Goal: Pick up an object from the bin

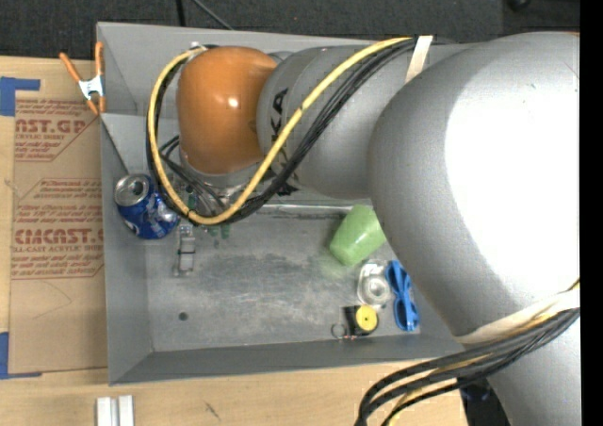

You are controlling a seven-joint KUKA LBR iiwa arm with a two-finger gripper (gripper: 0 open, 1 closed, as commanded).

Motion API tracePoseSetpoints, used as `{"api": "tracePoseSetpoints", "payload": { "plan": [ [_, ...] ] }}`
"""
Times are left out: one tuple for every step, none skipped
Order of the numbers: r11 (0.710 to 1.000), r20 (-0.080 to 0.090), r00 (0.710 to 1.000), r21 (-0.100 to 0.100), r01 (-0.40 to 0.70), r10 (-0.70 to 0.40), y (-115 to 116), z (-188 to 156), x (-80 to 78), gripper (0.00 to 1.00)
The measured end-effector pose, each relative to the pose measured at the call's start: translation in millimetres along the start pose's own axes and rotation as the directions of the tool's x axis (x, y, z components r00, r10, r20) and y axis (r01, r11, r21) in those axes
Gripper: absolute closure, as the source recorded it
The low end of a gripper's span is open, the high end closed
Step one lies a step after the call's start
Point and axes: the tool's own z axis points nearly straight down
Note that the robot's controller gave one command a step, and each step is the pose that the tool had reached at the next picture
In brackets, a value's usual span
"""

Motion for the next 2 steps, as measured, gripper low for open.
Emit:
{"api": "tracePoseSetpoints", "payload": {
  "plan": [
    [0.988,0.036,0.988,-0.011,-0.152,0.153,6.5,49.7,-5.2,0.00],
    [0.992,0.011,0.992,-0.002,-0.129,0.129,9.3,24.8,0.6,0.00]
  ]
}}
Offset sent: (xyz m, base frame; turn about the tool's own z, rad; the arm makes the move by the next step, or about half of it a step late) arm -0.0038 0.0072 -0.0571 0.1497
